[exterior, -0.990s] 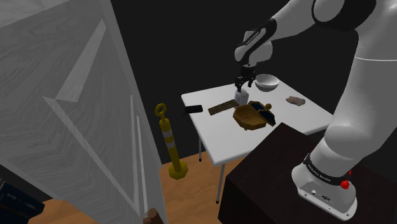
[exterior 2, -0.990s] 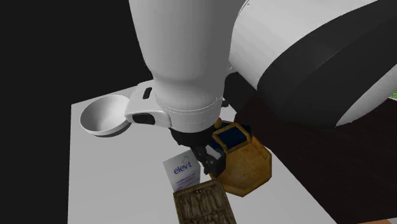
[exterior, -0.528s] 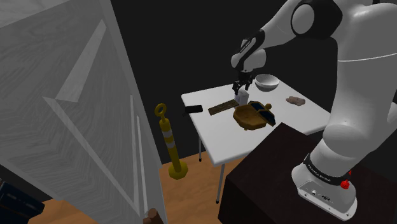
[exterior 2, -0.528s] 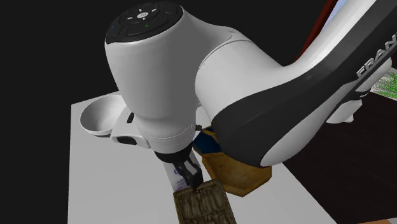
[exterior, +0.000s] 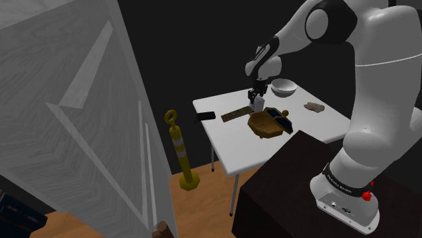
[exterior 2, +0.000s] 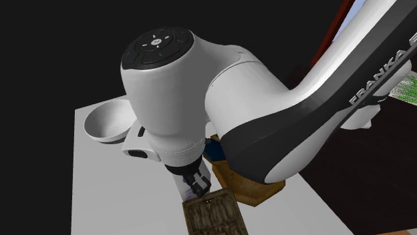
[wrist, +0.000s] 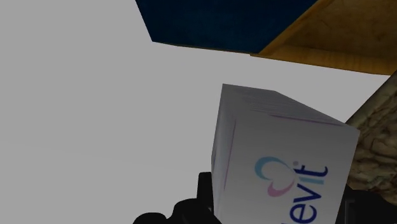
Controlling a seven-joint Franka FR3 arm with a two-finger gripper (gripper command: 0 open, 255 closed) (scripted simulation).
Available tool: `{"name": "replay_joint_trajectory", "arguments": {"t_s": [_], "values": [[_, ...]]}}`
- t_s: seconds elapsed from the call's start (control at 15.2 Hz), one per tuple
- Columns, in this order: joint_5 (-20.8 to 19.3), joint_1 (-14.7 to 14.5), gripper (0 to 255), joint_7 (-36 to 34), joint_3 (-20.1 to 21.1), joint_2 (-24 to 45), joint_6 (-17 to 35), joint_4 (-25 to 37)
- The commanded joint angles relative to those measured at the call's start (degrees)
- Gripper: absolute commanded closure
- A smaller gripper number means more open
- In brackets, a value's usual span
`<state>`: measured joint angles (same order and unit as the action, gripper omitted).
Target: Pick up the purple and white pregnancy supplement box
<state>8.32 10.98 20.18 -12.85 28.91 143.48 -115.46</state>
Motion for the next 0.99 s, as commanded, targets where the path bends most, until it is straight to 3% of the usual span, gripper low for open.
{"name": "replay_joint_trajectory", "arguments": {"t_s": [0.0,0.4,0.92], "values": [[0.0,0.0,255,0.0,0.0,0.1,0.0,-0.1],[0.0,0.1,255,0.1,0.0,0.3,0.0,0.1],[-1.5,-0.8,255,-0.9,-1.0,-4.5,-4.6,0.1]]}}
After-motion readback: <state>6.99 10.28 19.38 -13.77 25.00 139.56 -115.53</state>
